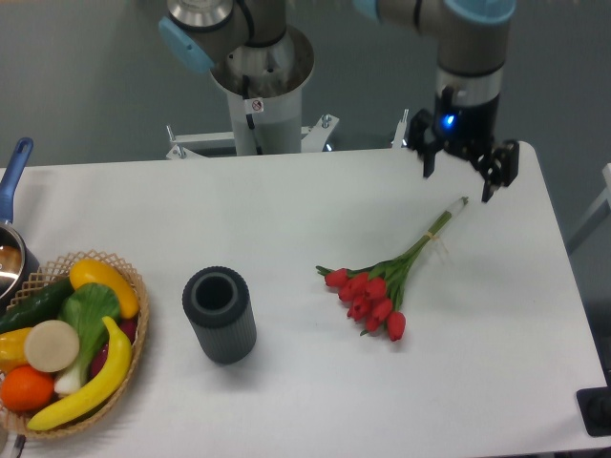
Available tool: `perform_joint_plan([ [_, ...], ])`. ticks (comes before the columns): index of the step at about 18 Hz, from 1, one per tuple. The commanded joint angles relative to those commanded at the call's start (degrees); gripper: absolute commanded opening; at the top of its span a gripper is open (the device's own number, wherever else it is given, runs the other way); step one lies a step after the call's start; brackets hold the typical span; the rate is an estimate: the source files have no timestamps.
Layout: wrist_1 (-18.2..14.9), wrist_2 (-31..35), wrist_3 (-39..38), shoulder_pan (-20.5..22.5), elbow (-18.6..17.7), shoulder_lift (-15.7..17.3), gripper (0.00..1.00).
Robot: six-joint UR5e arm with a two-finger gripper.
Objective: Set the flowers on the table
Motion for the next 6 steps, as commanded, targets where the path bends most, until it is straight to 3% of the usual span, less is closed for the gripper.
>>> perform_joint_plan([
  [6,-0.1,-3.5,12.0,6.4,-3.9,3.0,1.00],
])
